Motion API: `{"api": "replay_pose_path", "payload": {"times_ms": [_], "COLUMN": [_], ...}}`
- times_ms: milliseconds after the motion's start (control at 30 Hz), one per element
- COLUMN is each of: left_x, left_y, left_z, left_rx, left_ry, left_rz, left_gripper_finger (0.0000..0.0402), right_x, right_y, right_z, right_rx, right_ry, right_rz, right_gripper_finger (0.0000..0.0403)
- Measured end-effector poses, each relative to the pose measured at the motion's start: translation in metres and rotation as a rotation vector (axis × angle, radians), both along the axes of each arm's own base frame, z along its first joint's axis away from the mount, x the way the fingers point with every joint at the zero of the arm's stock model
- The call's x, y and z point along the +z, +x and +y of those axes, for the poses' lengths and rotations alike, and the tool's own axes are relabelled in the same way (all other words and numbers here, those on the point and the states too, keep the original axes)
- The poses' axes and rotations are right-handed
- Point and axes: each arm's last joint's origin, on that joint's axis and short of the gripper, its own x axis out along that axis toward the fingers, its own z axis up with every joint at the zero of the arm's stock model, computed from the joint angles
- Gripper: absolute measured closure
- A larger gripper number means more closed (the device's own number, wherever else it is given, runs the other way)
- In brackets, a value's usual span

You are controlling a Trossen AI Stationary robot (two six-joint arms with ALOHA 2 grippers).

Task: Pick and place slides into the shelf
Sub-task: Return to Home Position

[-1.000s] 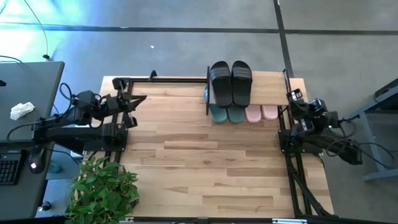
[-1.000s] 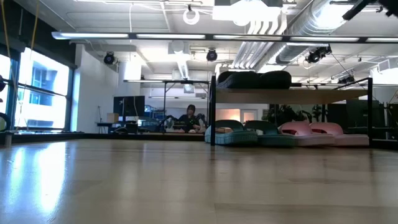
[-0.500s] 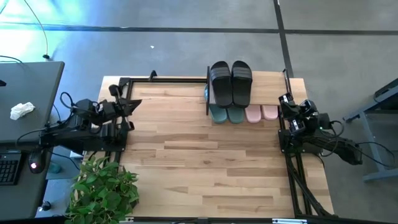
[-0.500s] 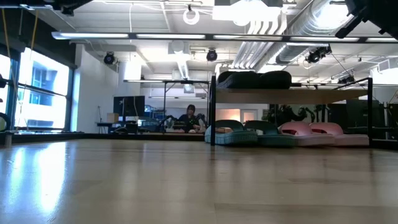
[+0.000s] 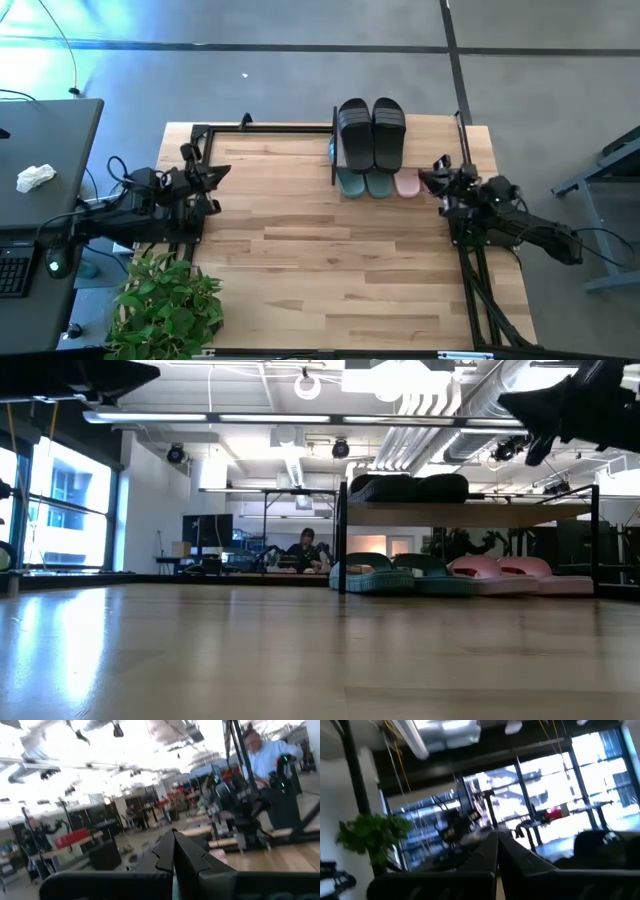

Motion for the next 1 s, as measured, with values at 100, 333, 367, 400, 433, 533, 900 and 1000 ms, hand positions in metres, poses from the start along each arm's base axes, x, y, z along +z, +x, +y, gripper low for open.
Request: {"api": "replay_pose_path", "payload": {"times_ms": [100,333,367,400,433,533,900,1000], "left_x": [-0.01,-0.045,-0.049,-0.051,-0.053,-0.057,-0.068,-0.071], "left_y": [0.005,0.016,0.017,0.018,0.019,0.019,0.021,0.021], "left_z": [0.001,0.005,0.005,0.005,0.005,0.006,0.007,0.007], "left_rx": [0.002,-0.009,-0.009,-0.009,-0.01,0.005,0.05,0.049], "left_ry": [0.014,-0.021,-0.022,-0.023,-0.026,-0.042,0.022,0.017], "left_rz": [-0.027,-0.036,-0.033,-0.032,-0.027,0.01,0.172,0.207], "left_gripper_finger": [0.0401,0.0401,0.0401,0.0401,0.0401,0.0402,0.0401,0.0401], "right_x": [-0.009,-0.016,-0.016,-0.016,-0.017,-0.023,-0.037,-0.036], "right_y": [0.003,0.005,0.005,0.005,0.005,0.006,0.006,0.006], "right_z": [-0.001,-0.002,-0.002,-0.002,-0.002,-0.003,-0.008,-0.009], "right_rx": [-0.013,-0.011,-0.012,-0.012,-0.015,-0.023,-0.206,-0.226], "right_ry": [0.006,0.037,0.035,0.035,0.031,0.028,0.063,0.016], "right_rz": [0.097,0.162,0.165,0.171,0.183,0.245,0.391,0.397], "right_gripper_finger": [0.0403,0.0403,0.0403,0.0403,0.0403,0.0403,0.0403,0.0403]}}
